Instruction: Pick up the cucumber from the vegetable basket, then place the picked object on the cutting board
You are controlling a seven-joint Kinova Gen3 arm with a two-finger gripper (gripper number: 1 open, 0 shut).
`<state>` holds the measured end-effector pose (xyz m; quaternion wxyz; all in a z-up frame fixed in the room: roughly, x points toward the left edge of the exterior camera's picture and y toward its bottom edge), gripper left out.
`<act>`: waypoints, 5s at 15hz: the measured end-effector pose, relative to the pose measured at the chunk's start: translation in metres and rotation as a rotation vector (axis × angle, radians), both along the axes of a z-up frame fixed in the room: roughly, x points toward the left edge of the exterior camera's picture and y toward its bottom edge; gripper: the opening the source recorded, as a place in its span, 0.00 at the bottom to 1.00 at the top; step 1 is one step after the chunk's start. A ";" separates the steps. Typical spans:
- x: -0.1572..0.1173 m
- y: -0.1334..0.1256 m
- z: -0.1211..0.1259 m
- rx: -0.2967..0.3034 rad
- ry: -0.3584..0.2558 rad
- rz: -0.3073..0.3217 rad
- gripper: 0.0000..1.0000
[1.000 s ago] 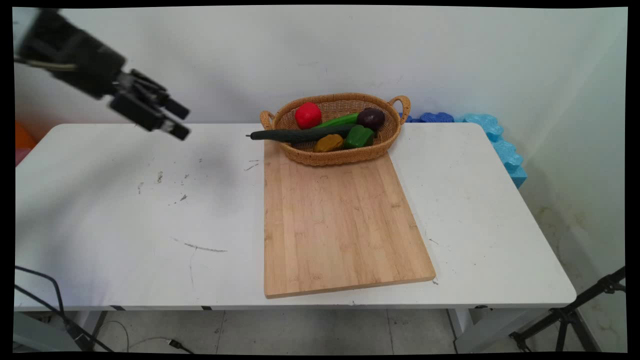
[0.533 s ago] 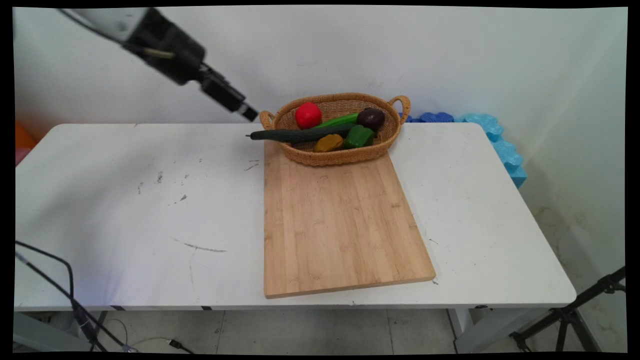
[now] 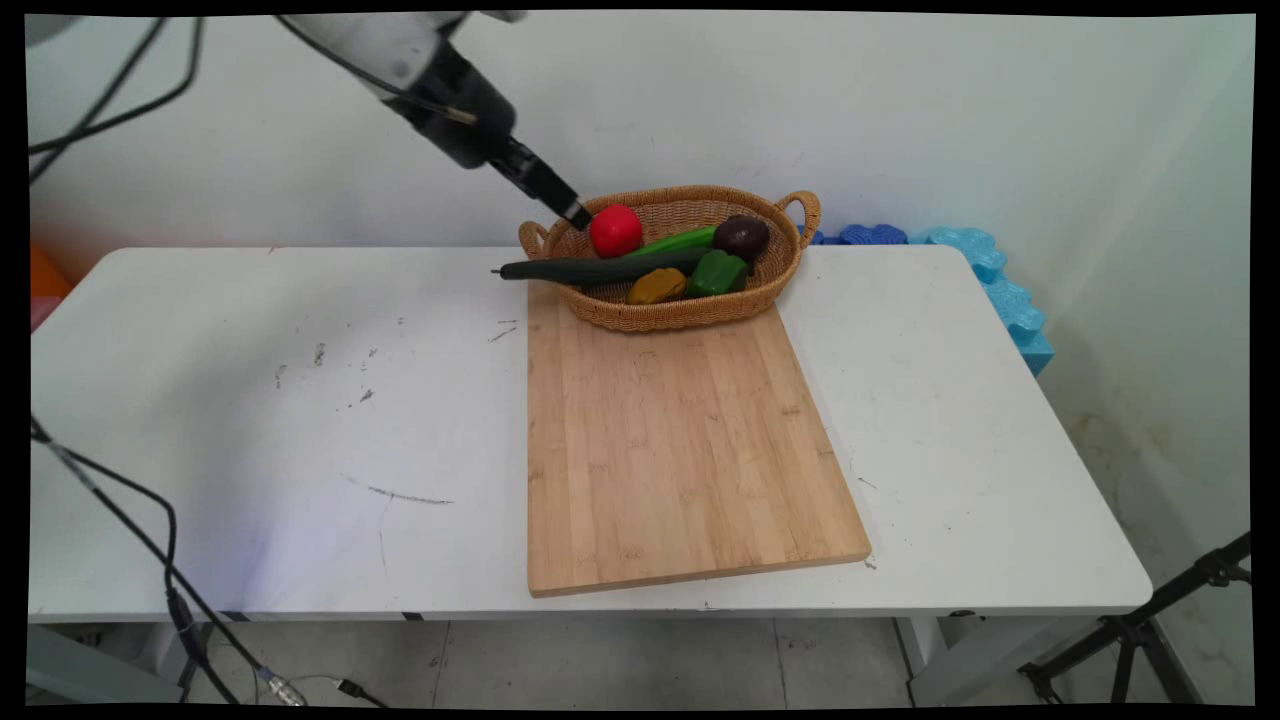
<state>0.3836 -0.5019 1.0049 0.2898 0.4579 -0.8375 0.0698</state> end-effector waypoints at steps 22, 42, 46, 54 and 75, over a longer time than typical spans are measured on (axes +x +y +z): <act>-0.046 -0.098 -0.126 0.100 -0.168 0.080 1.00; -0.059 -0.076 -0.031 -0.006 -0.079 -0.006 0.00; -0.062 -0.035 0.010 -0.008 -0.020 -0.070 0.00; -0.074 0.045 0.010 0.036 0.041 -0.177 0.00; -0.127 0.141 -0.140 0.093 0.074 -0.265 0.00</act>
